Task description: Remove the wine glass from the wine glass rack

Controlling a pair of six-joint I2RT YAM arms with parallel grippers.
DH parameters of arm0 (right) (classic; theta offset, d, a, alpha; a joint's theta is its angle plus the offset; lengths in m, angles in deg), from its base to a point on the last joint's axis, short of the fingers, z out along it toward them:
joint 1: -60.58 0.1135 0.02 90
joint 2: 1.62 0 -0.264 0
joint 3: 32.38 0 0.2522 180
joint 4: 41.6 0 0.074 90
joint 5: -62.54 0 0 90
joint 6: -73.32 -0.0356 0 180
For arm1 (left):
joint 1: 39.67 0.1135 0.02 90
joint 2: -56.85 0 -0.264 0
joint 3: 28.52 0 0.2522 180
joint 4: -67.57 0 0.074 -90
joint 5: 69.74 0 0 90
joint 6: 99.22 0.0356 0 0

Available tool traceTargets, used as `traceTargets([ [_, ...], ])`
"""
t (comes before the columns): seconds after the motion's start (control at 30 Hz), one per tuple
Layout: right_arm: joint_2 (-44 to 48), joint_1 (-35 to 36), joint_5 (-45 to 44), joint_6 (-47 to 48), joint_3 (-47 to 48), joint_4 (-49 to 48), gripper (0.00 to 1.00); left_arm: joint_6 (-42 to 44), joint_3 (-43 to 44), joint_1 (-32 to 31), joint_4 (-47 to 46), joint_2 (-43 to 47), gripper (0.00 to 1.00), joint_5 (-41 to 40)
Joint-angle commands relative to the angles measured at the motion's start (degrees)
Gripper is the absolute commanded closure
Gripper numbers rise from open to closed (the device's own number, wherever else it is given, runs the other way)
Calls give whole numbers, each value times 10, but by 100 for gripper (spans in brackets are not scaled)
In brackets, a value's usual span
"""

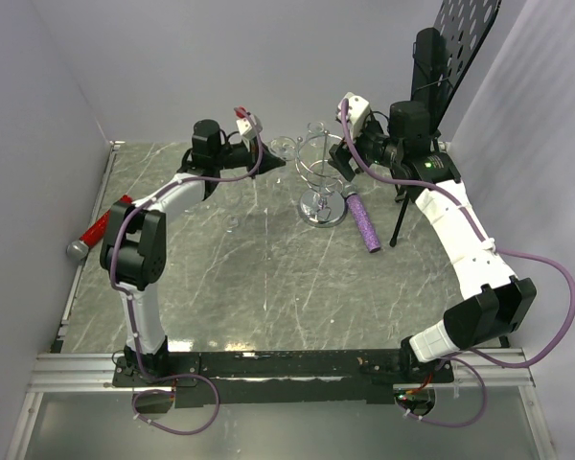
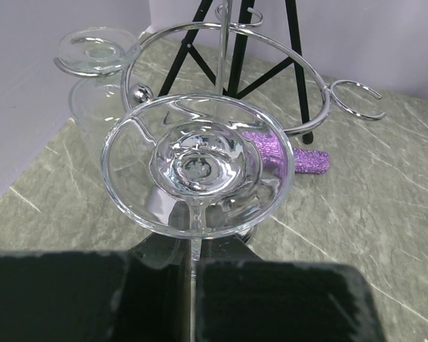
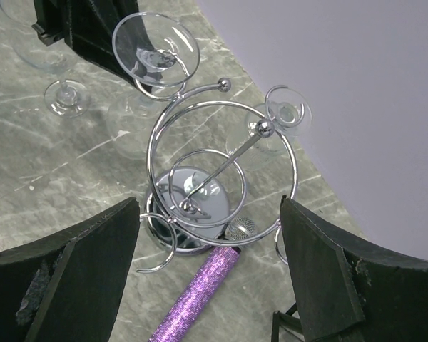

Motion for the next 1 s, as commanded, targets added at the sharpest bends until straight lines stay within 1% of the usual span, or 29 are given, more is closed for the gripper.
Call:
traceTargets([
  [0.0,0,3,3,-6,5,-31,14,12,-4,7,-13,52,99,7],
  [0.33,1,3,7,-12,-1,-35,14,16,-9,12,13,70,99,11],
  [0.37,2,3,7,-12,-1,-35,14,38,-9,12,17,71,99,10],
  [0.47,5,3,7,-14,-2,-36,14,46,-11,13,24,75,99,6],
  [0.6,8,3,8,-15,-5,-38,14,28,-18,21,7,77,99,-5],
  [0.63,9,3,8,-15,-5,-38,14,7,-19,24,0,77,99,-10],
  [0.8,8,4,11,-17,-4,-40,14,-30,-7,43,-27,75,99,-28],
  [0.97,6,7,13,-19,0,-42,14,-34,14,58,-25,74,99,-51],
])
